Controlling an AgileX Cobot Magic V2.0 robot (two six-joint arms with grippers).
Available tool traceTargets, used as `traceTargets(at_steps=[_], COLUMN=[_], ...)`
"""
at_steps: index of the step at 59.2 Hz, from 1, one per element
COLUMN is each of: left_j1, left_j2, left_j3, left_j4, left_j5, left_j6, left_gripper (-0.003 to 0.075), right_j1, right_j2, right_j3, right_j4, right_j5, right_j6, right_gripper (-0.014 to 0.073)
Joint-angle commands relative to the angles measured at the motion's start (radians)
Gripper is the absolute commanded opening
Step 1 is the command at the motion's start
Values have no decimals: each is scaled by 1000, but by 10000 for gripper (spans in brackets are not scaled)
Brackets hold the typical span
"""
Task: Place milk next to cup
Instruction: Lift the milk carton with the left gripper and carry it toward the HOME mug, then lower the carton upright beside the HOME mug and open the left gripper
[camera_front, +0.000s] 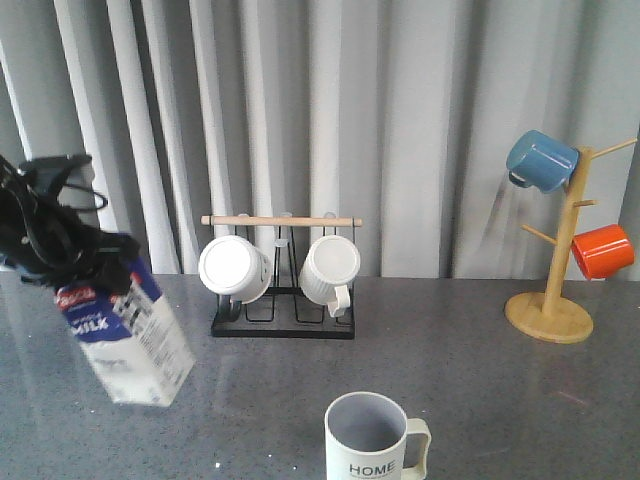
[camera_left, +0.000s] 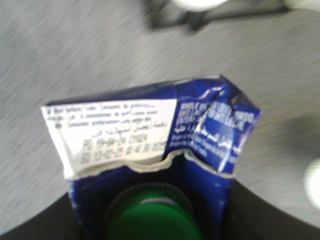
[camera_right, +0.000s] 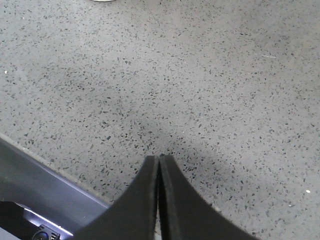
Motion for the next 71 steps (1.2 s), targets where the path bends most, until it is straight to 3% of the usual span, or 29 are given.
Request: traceTargets(at_steps=[1,11,29,71], left_j1=[-11,-87,-223,-291], left_j2=[-83,-86,-48,122], left_j3=[-97,-144,-141,-141], left_j4=[-242,-348,-81,-64], left_j5=[-13,-27,-21,-12], left_j6=[67,93,26,11], left_gripper=[-8,-8,-8,-6], right_j1=[0,0,0,0], right_j2=[-3,-3,-3,-3], right_j3=[-28,-28,-28,-28], right_j4=[-4,-4,16,22], right_j5=[-55,-54,-54,-53], right_j6=[0,1,0,0], right_gripper=[-8,-8,-8,-8])
